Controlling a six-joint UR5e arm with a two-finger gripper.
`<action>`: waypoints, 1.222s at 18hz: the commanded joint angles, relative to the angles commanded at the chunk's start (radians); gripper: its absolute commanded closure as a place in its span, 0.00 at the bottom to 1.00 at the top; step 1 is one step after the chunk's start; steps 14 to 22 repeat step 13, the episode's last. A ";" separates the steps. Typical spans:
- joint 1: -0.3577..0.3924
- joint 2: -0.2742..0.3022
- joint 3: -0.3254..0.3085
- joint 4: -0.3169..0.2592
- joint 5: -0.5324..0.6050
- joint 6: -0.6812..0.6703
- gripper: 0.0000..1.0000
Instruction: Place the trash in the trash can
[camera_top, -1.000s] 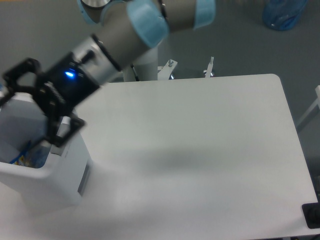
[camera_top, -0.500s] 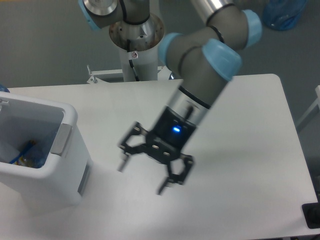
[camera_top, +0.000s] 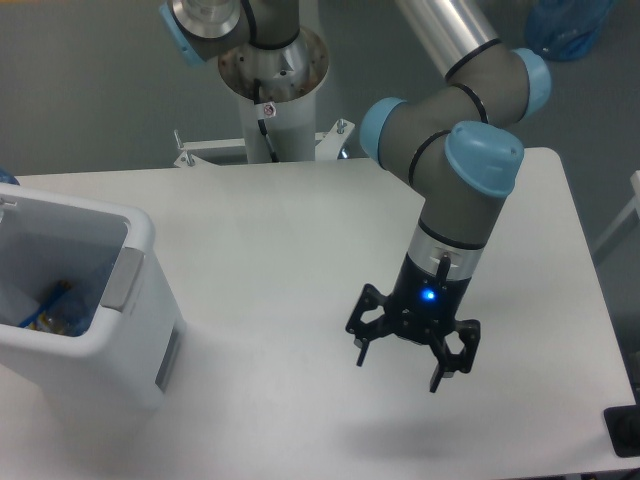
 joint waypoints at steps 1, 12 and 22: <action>0.000 0.002 0.000 0.000 0.002 0.014 0.00; -0.009 0.008 -0.020 -0.041 0.403 0.337 0.00; -0.011 0.006 -0.020 -0.043 0.419 0.344 0.00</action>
